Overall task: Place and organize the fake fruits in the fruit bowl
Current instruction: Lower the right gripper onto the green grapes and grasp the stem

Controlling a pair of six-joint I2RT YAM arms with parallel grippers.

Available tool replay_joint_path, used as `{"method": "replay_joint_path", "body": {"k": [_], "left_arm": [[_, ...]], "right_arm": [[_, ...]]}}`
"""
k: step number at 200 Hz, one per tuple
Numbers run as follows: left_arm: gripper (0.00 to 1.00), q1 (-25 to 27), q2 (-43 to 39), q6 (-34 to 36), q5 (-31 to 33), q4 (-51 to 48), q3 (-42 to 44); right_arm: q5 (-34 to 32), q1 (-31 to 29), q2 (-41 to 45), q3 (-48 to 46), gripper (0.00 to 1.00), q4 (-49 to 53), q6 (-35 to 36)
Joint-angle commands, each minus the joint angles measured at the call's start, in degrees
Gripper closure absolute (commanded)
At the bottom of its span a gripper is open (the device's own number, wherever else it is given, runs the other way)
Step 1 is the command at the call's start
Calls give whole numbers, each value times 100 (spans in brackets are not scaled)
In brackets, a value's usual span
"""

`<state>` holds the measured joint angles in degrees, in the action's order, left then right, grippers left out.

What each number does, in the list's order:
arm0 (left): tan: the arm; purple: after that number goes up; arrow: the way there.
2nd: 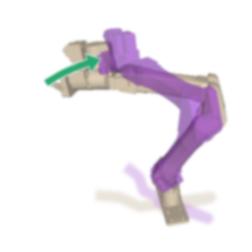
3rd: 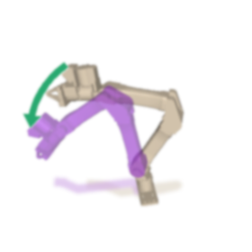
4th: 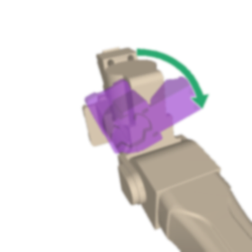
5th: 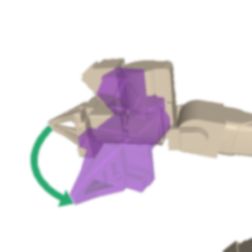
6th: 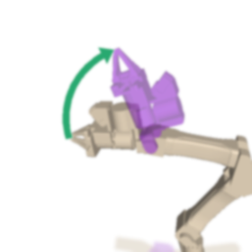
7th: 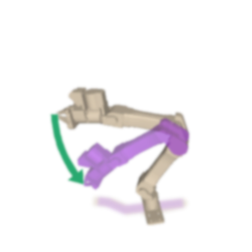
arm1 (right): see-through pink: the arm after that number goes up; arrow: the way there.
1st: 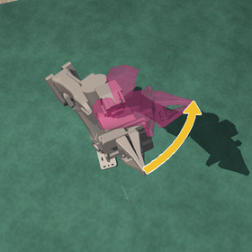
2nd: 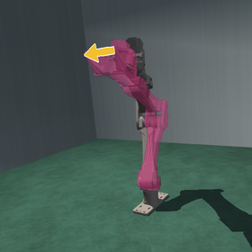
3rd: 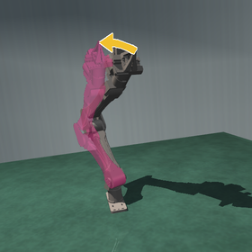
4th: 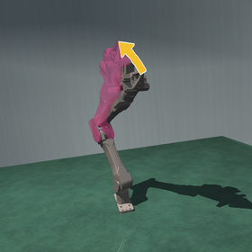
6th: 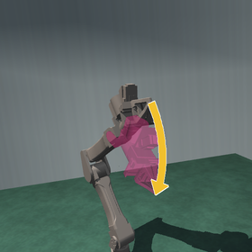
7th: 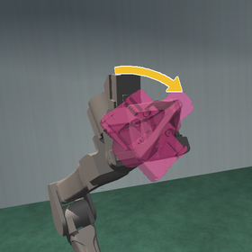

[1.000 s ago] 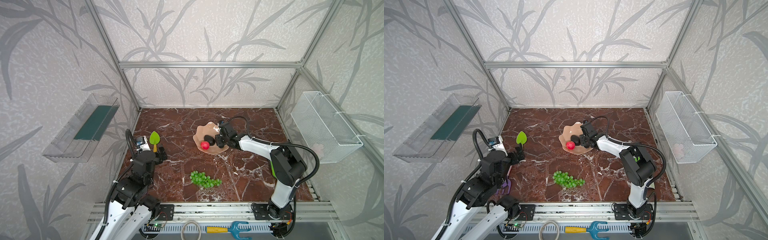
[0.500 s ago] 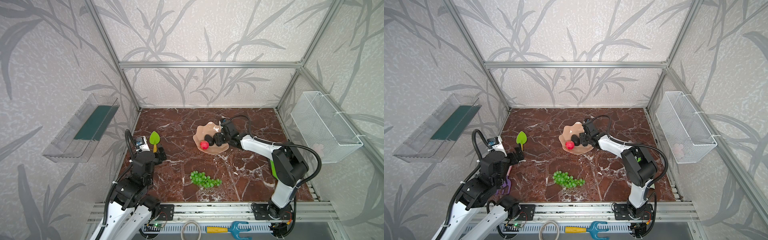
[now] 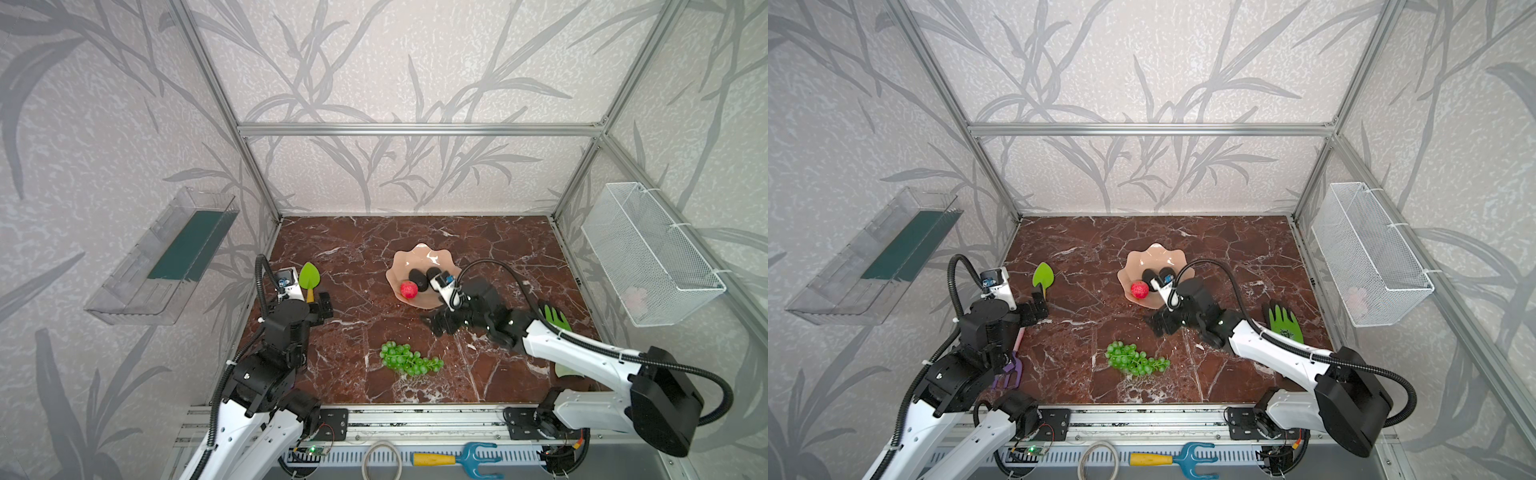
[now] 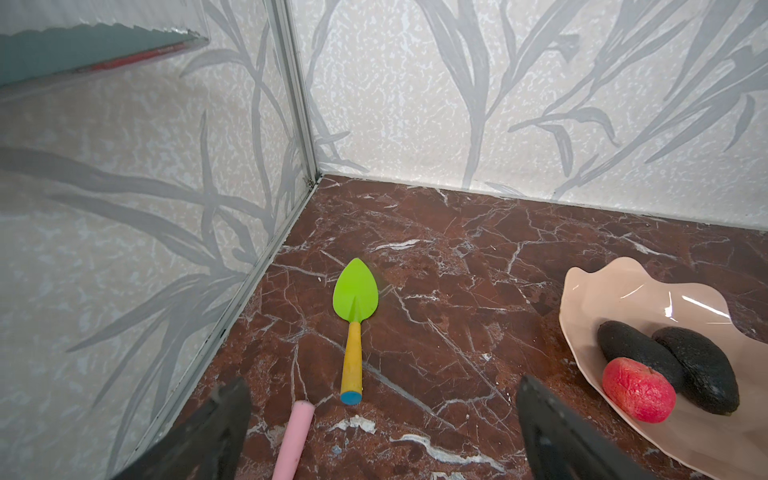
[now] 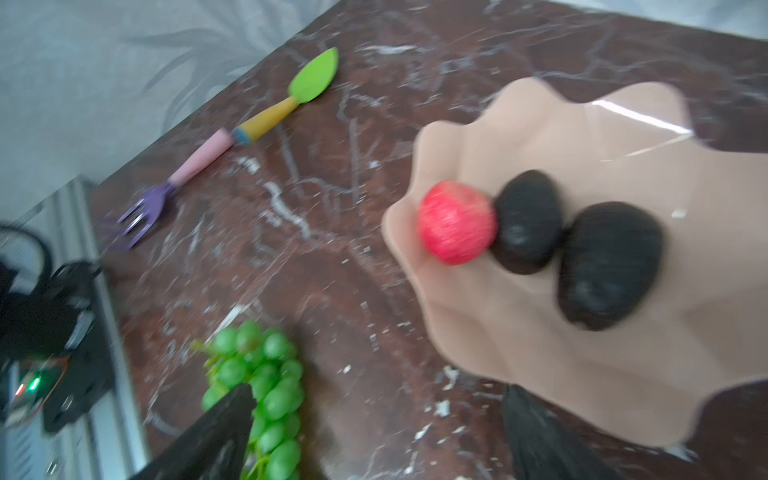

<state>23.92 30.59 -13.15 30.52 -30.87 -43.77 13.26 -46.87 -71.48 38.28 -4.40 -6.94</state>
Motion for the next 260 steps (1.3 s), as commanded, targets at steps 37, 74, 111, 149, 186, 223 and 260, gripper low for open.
{"method": "replay_joint_path", "body": {"k": [37, 74, 111, 149, 186, 223, 260], "left_arm": [[0, -46, -43, 689, 7, 636, 210], [0, -72, -87, 678, -38, 648, 300], [0, -90, -129, 643, 6, 576, 326], [0, -103, -135, 583, -6, 533, 325], [0, -111, -136, 580, 6, 530, 325], [0, -120, -141, 569, 15, 516, 327], [0, -116, -117, 586, 6, 521, 326]], "right_arm": [[627, -695, -195, -392, 3, -1128, 630], [703, -832, -756, -368, 3, -1649, 650], [968, -859, -1388, -225, 3, -1962, 667], [917, -935, -1953, 29, 3, -2028, 745], [962, -1016, -2430, 320, 3, -1840, 932], [1030, -1022, -2895, 414, 5, -1903, 950], [1034, -1023, -3227, 487, 7, -2008, 885]]}}
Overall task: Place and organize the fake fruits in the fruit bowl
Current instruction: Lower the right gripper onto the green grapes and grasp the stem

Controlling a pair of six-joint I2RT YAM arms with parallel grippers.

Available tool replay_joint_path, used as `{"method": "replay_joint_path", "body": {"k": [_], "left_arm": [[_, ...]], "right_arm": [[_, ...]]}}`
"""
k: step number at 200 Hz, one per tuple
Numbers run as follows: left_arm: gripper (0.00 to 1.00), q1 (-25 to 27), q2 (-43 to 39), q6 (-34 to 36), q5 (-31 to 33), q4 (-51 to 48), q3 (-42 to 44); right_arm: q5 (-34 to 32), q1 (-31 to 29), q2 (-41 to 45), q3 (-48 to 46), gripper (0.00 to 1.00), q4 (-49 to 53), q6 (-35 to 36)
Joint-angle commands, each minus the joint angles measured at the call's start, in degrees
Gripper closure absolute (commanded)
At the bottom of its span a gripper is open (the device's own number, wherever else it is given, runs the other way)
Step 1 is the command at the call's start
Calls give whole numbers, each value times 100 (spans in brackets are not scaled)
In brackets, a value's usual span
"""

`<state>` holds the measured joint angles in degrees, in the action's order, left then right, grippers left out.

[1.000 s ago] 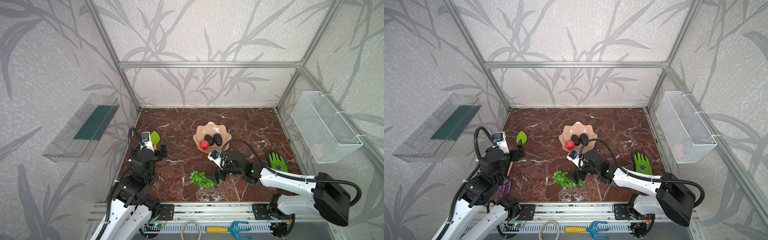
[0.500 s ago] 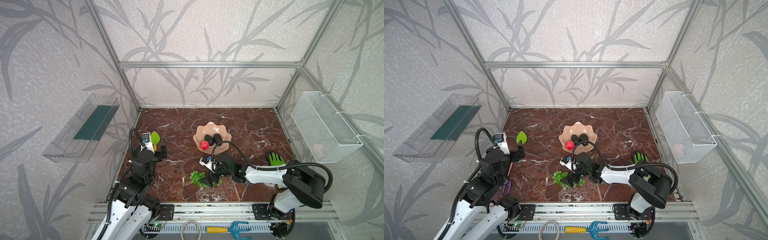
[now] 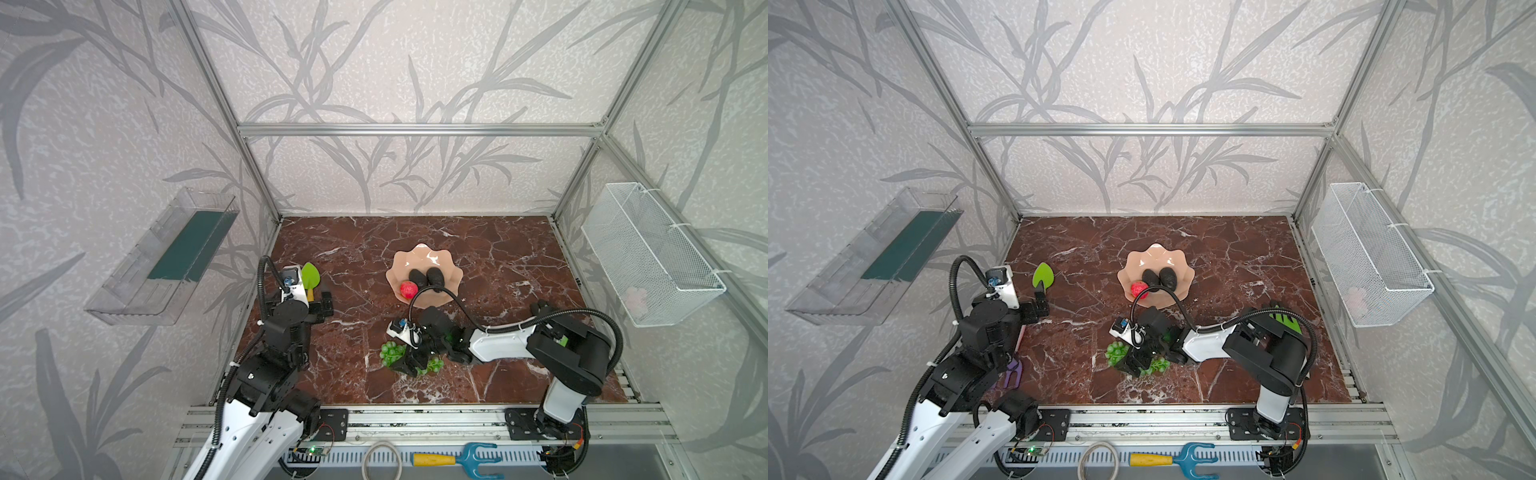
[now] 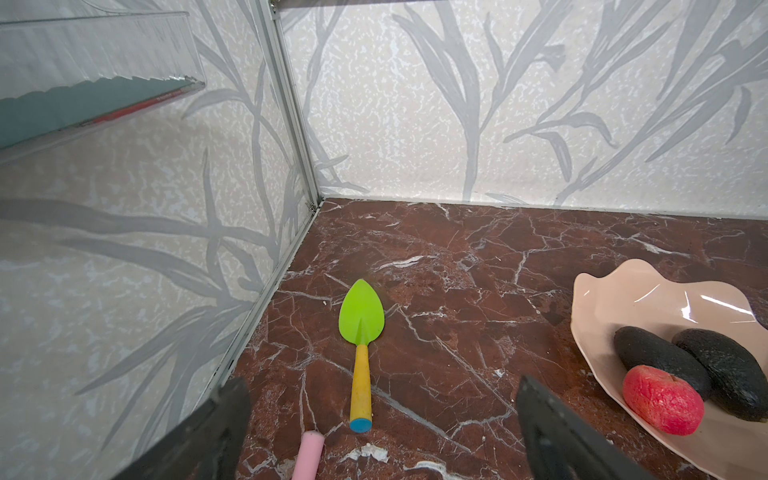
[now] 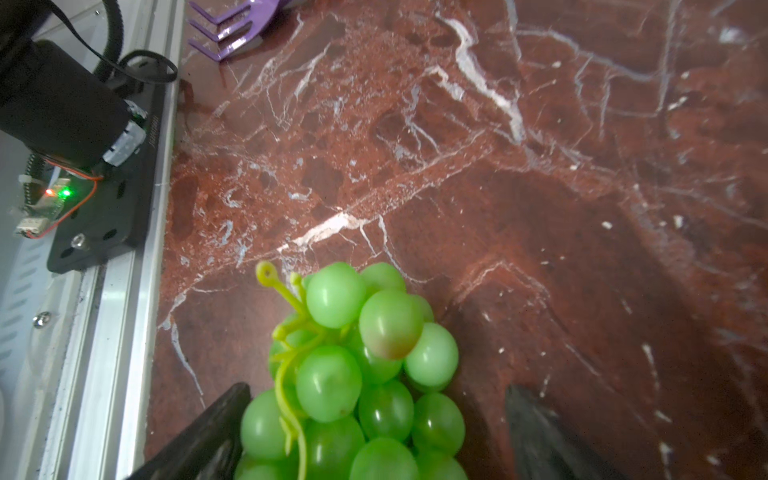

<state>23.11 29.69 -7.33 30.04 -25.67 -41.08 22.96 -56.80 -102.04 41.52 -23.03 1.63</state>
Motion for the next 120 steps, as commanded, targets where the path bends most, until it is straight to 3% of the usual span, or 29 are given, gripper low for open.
{"method": "replay_joint_path", "body": {"k": [1, 25, 94, 120], "left_arm": [[0, -35, -26, 4, 58, 1, 57], [0, -44, -18, 24, 55, 5, 57], [0, -54, -2, 56, 38, 7, 67], [0, -61, -1, 59, 21, 9, 78]], "right_arm": [[62, -32, -183, 168, 8, -143, 30], [59, -33, -332, 181, 12, -206, -17], [17, -33, -258, 103, 46, -348, -176], [-84, -28, -72, -7, 51, -456, -298]]}}
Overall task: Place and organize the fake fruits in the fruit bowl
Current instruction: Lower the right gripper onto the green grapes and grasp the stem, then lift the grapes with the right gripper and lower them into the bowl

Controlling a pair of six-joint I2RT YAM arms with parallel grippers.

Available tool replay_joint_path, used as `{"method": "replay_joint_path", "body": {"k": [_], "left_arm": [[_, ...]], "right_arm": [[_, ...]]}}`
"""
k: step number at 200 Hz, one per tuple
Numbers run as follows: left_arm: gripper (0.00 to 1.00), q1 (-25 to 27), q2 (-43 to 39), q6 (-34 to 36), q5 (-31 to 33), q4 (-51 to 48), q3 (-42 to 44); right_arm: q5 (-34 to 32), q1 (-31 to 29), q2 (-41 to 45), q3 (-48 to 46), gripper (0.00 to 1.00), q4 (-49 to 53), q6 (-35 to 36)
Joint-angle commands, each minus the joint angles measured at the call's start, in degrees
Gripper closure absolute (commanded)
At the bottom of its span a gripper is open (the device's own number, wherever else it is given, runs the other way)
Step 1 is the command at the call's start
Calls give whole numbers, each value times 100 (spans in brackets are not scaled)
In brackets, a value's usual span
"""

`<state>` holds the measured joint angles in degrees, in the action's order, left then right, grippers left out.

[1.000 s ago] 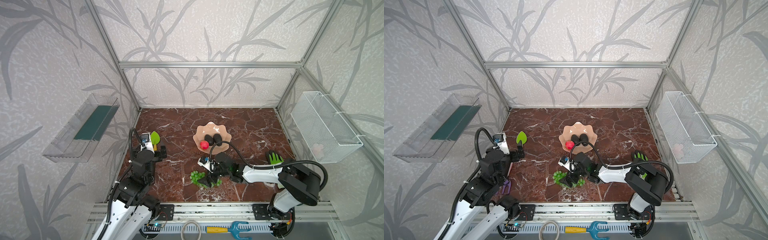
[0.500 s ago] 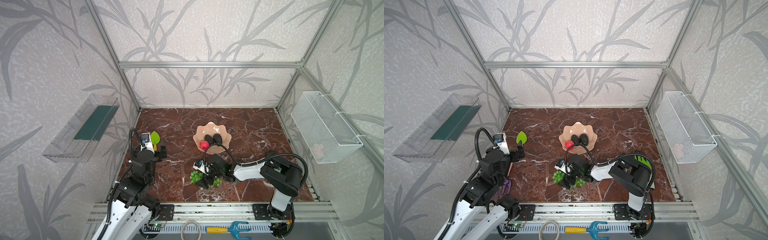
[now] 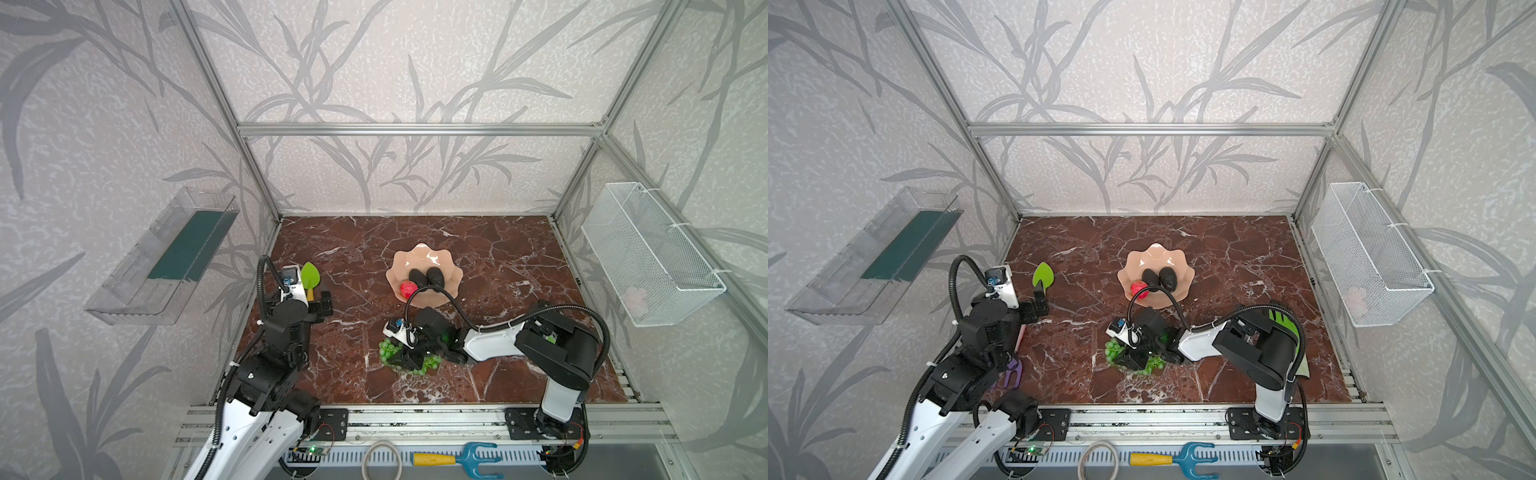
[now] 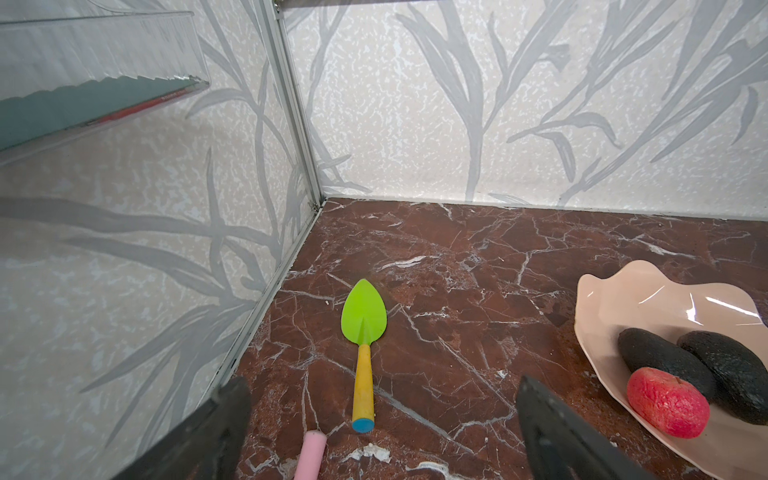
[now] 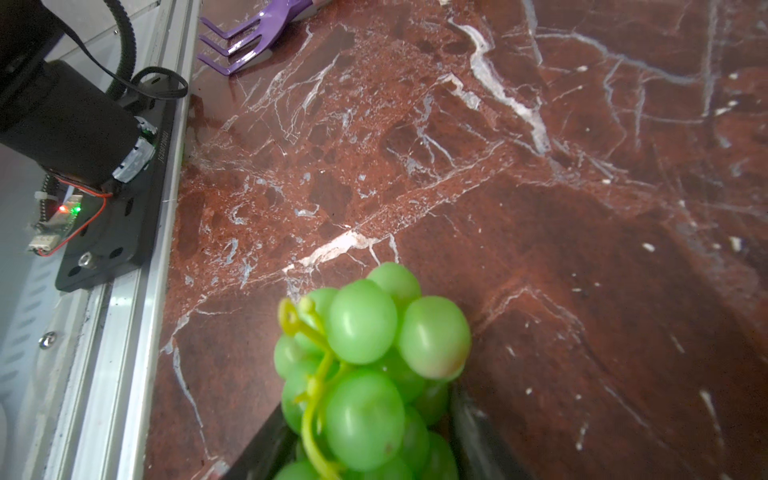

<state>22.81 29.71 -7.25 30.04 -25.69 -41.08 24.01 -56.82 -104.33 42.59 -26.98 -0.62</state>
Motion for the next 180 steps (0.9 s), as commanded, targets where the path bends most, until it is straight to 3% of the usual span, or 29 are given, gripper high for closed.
{"method": "replay_joint_path", "body": {"k": [1, 83, 180], "left_arm": [[0, -31, -7, 54, 29, 12, 76], [0, -40, -3, 22, -16, -9, 65], [0, -48, -21, 4, -58, -15, 65]], "right_arm": [[-192, -24, 171, -117, 51, -61, -71], [-688, -5, 1215, -287, 62, 31, -648], [-1581, 356, 2634, 829, 64, 2009, -822]]}}
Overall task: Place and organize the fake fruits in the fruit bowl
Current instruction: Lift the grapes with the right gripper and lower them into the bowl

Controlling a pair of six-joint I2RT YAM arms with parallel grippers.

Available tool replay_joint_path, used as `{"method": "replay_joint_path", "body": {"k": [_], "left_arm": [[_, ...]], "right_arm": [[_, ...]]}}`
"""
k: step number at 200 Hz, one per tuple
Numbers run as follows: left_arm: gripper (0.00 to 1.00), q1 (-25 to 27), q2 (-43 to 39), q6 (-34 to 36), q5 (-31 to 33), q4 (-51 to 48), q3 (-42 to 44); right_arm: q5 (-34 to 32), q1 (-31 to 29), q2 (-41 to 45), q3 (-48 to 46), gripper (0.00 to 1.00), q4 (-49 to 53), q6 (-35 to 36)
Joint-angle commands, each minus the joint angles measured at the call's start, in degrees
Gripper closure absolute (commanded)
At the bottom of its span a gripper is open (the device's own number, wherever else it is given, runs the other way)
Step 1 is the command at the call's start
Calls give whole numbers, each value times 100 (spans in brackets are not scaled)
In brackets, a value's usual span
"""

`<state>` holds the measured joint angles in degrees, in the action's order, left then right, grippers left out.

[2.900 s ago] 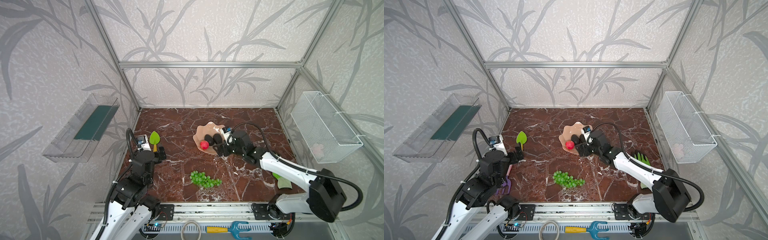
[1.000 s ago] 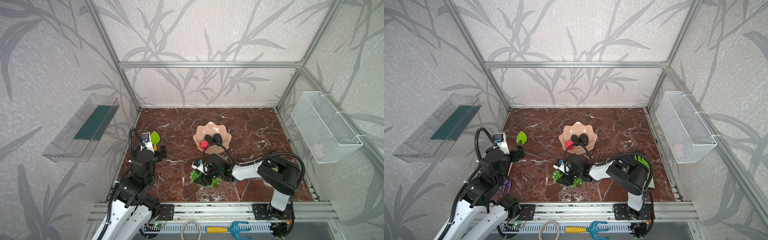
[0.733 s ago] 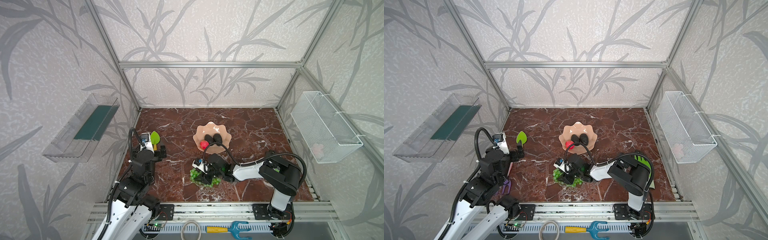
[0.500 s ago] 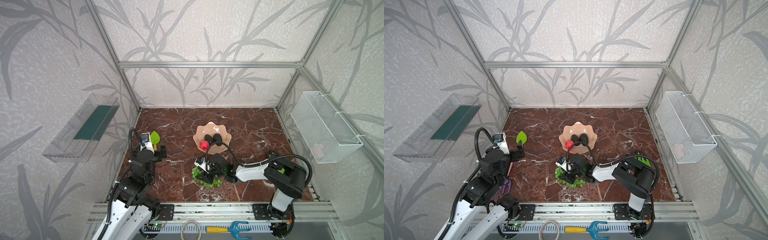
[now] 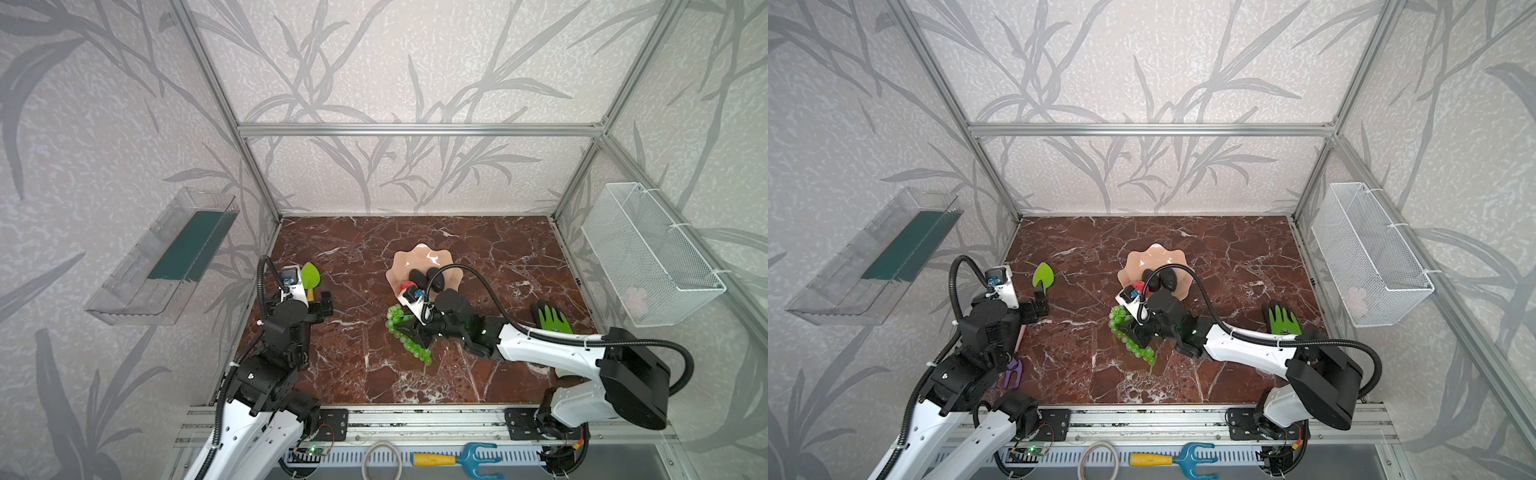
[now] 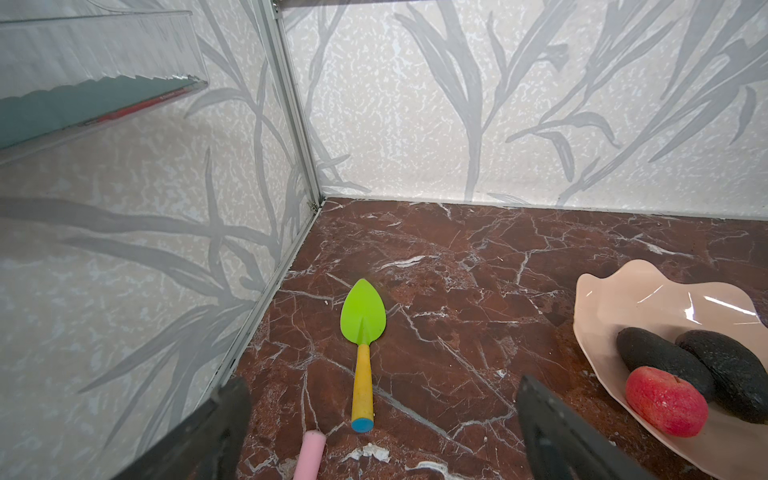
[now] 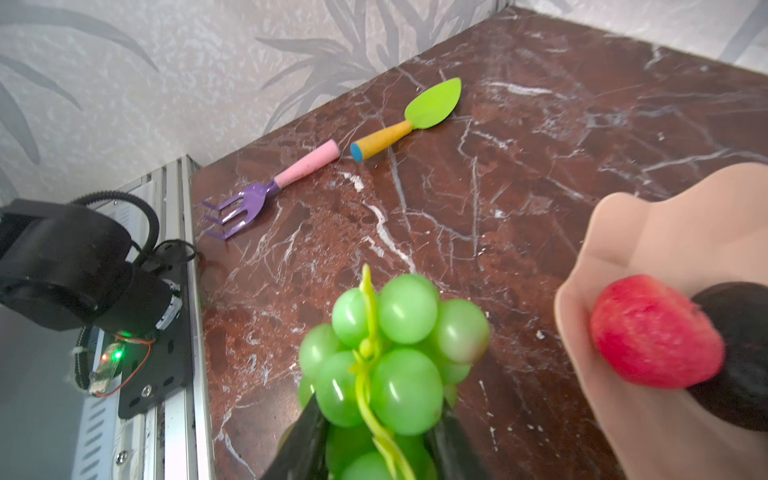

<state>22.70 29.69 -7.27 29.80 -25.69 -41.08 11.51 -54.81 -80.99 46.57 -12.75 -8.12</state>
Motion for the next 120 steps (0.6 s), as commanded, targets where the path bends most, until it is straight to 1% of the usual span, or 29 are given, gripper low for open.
{"method": "replay_joint_path", "body": {"k": [1, 19, 53, 90, 120], "left_arm": [[0, -37, -22, 6, -39, -15, 65], [0, -37, -23, -6, -57, -15, 65], [0, -37, -16, -29, -84, -15, 56], [0, -37, -16, -55, -95, -16, 69], [0, -38, 17, -41, -91, -22, 67]], "right_arm": [[-341, 168, 306, 450, 64, 619, -70], [-439, 429, 354, 769, 64, 1015, -78], [-466, 1058, 220, 1161, 64, 1264, -83], [-305, 1669, -235, 1364, 64, 1014, -131], [-80, 1981, -812, 1630, 64, 866, -131]]}}
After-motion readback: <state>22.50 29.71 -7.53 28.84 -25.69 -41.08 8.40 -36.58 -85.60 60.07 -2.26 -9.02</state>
